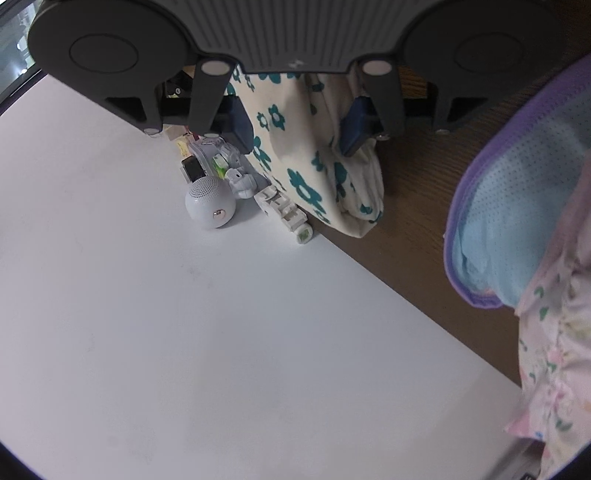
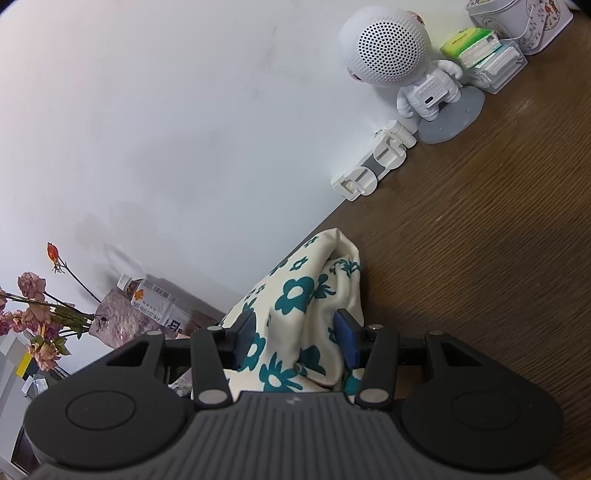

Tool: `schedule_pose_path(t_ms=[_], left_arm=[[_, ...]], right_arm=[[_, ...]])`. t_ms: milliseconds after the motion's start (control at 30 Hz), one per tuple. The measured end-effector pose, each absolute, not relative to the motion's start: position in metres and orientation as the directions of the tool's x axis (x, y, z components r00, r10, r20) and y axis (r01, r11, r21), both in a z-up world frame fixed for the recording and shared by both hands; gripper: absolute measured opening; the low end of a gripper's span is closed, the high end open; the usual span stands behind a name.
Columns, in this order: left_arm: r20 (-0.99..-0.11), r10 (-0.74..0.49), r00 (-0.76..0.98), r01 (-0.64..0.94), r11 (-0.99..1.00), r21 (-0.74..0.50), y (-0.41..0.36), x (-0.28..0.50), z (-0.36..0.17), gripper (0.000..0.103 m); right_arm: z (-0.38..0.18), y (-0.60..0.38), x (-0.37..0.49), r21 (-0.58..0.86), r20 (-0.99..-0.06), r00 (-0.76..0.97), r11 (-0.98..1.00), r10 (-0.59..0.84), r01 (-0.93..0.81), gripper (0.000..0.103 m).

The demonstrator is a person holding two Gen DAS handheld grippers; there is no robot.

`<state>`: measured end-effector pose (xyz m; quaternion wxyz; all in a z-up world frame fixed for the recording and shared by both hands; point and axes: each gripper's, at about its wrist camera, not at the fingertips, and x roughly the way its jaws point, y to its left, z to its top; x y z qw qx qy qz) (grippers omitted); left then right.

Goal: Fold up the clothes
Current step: 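Carry the bundle with both tools toward the pink garment by the wall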

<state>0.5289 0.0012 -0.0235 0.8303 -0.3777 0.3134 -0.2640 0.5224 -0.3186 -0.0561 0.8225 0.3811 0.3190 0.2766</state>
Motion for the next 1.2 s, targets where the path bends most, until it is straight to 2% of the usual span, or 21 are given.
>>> schedule_pose_path(t_ms=[133, 267, 400, 600, 800, 933, 1067, 1100, 1133, 1200], left_arm=[[-0.314, -0.673, 0.669, 0.189, 0.564, -0.804, 0.004, 0.531, -0.025, 0.054], [-0.363, -0.586, 0.724, 0.127, 0.632, -0.764, 0.009, 0.526, -0.017, 0.054], [-0.363, -0.539, 0.760, 0.123, 0.668, -0.734, 0.014, 0.532, -0.007, 0.054], [-0.385, -0.572, 0.724, 0.145, 0.673, -0.725, -0.002, 0.554, -0.017, 0.044], [-0.367, -0.623, 0.691, 0.180, 0.640, -0.747, -0.011, 0.568, -0.027, 0.045], [-0.371, -0.583, 0.723, 0.126, 0.639, -0.759, -0.001, 0.545, -0.022, 0.051], [-0.387, -0.583, 0.715, 0.136, 0.658, -0.740, 0.009, 0.524, -0.013, 0.049], [-0.385, -0.590, 0.709, 0.144, 0.656, -0.740, 0.008, 0.521, -0.011, 0.048], [-0.384, -0.598, 0.704, 0.153, 0.654, -0.741, 0.006, 0.519, -0.010, 0.042], [-0.384, -0.612, 0.692, 0.167, 0.653, -0.739, 0.005, 0.512, -0.006, 0.040]], right_arm=[[-0.057, -0.318, 0.522, 0.803, -0.315, 0.642, 0.556, 0.699, -0.212, 0.048], [-0.056, -0.318, 0.520, 0.800, -0.317, 0.643, 0.561, 0.697, -0.213, 0.048], [-0.049, -0.318, 0.517, 0.772, -0.325, 0.657, 0.592, 0.681, -0.232, 0.049], [-0.042, -0.313, 0.516, 0.727, -0.349, 0.671, 0.641, 0.655, -0.248, 0.049], [-0.040, -0.308, 0.517, 0.721, -0.356, 0.658, 0.643, 0.664, -0.258, 0.049], [-0.041, -0.308, 0.517, 0.725, -0.359, 0.654, 0.640, 0.666, -0.254, 0.048], [-0.041, -0.311, 0.517, 0.730, -0.358, 0.655, 0.637, 0.666, -0.248, 0.049], [-0.041, -0.311, 0.517, 0.732, -0.358, 0.655, 0.636, 0.665, -0.246, 0.049], [-0.041, -0.312, 0.517, 0.734, -0.357, 0.655, 0.634, 0.666, -0.244, 0.049], [-0.041, -0.312, 0.518, 0.736, -0.356, 0.655, 0.632, 0.667, -0.243, 0.049]])
